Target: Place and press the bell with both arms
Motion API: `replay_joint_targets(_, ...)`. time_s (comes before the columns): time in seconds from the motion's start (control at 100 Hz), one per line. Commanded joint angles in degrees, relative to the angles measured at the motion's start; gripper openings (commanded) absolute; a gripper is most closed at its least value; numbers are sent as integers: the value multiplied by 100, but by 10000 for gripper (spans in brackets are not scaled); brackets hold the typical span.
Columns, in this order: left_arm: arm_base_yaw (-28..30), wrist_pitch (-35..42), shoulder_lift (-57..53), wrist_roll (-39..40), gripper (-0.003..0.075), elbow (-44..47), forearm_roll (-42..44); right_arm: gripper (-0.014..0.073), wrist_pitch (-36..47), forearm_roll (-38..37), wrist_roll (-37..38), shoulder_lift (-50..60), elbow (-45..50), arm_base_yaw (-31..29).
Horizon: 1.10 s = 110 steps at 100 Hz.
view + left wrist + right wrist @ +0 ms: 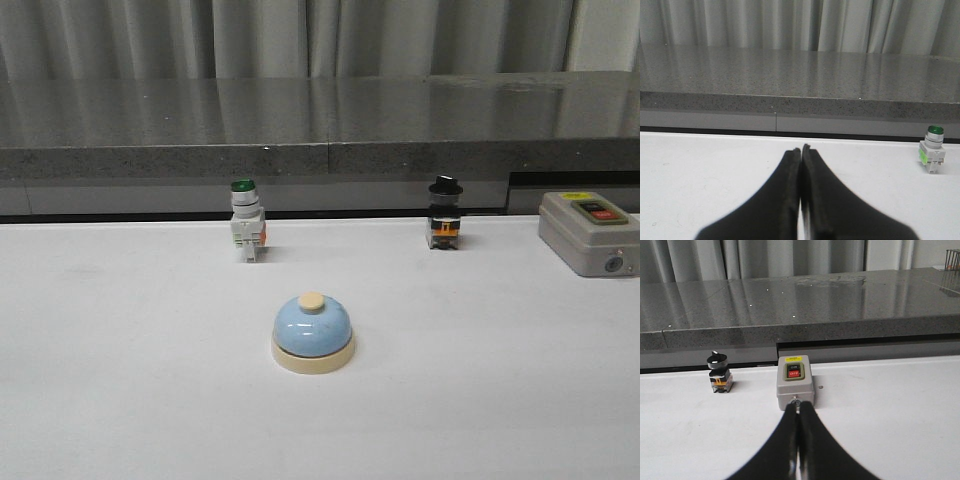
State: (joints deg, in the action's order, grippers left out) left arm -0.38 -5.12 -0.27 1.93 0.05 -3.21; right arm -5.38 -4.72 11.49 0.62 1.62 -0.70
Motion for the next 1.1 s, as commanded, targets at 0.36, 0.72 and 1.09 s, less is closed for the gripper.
replay_joint_targets(0.36,1,438,-157,22,-19,124,-3,-59,-404,-54,-27,-41,-1080,-18)
replay_joint_targets(0.72,1,438,-157,22,-19,124,-3,-59,-1343,-54,-27,-1869,-2520,-18)
replay_joint_targets(1.09,1,438,-157,22,-19,124,-3,-59,-1487,-54,-647,-4447,-3875,722)
